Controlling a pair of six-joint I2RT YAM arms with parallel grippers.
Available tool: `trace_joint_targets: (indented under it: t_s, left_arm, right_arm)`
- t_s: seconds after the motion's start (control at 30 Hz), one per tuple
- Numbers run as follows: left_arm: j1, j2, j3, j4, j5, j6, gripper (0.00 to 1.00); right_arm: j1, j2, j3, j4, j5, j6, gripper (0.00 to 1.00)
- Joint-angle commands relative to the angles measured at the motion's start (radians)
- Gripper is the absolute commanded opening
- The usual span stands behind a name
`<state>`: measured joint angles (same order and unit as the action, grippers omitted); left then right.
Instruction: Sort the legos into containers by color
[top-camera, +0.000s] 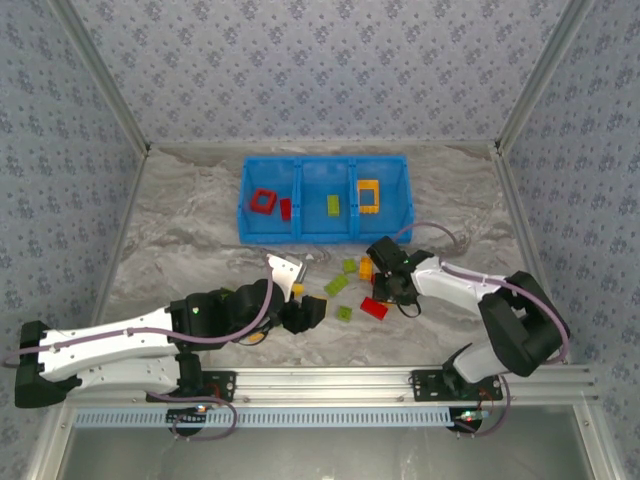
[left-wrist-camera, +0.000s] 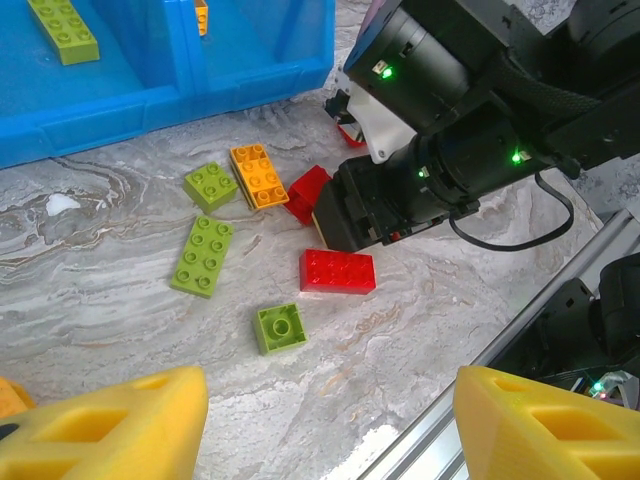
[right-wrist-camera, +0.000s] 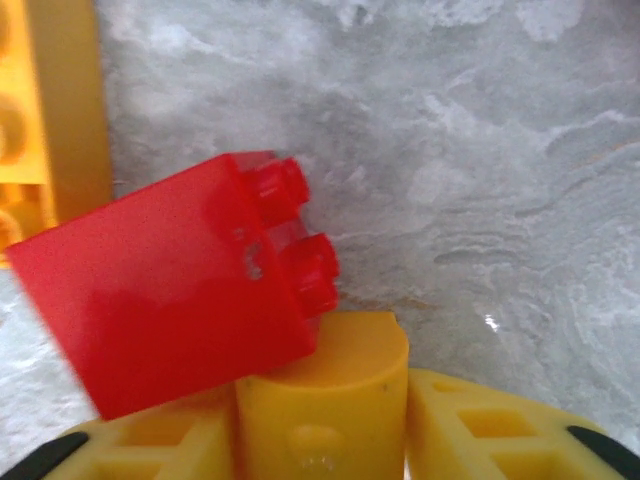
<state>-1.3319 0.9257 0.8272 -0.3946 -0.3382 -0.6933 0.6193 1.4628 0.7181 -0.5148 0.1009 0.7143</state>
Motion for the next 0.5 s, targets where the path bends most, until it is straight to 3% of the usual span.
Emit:
trace_joint_targets:
  t_s: [0.0, 0.27, 0.37, 0.47]
  left_arm:
    - [-0.009, 0.003, 0.05, -0.009, -0.024, 0.011, 0.67]
    - [-0.009, 0.052, 0.134, 0.004, -0.019, 0.039, 0.67]
    - [-0.009, 0.102, 0.213, -0.023, -0.054, 0.054, 0.67]
    - [-0.001, 0.14, 0.274, -0.021, -0.091, 0.069, 0.7]
  right_arm:
    - [-0.002, 0.025, 0.006, 0.001, 0.034, -0.001, 0.38]
    - [0.057, -0.187, 0.071, -0.219, 0.203, 0.015, 0.28]
    - [0.044, -0.268, 0.144, -0.295, 0.233, -0.019, 0.28]
    - [0.0, -0.242, 0.26, -0.3, 0.215, -0.107, 0.28]
